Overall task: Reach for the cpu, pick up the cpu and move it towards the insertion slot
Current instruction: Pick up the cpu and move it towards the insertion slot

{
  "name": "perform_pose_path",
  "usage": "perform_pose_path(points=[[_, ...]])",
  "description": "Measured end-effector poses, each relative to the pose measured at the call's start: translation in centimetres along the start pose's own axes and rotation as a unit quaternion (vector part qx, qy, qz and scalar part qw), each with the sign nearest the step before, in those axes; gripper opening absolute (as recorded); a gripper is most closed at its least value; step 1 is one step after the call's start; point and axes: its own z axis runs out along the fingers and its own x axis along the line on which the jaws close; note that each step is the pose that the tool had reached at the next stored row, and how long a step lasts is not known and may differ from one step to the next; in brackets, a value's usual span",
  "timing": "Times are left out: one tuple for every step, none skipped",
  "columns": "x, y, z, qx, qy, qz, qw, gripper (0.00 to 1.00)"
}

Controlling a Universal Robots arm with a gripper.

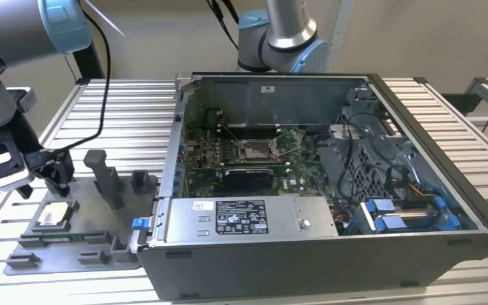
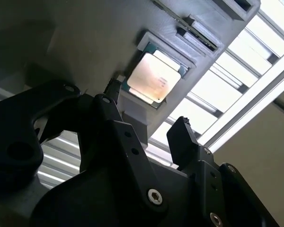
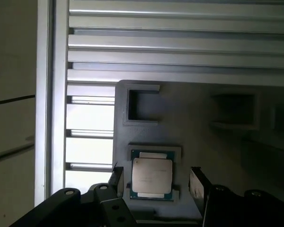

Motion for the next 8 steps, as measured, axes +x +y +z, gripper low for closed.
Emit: perform_pose_path(points=[[0.0,0.0,0.06,0.0,0.0,0.0,1.0,1.0],[0.0,-0.01,0.13,0.0,0.0,0.0,1.0,1.0],[0.0,-0.01,0.18,0.0,0.0,0.0,1.0,1.0],[0.0,-0.01,0.24,0.0,0.0,0.0,1.0,1.0],[0.0,-0.01,0.3,0.0,0.0,0.0,1.0,1.0],[0.0,-0.01,0.36,0.0,0.0,0.0,1.0,1.0],[0.0,-0.02,0.41,0.0,0.0001,0.0,1.0,1.0],[0.0,-0.02,0.47,0.0,0.0,0.0,1.0,1.0]])
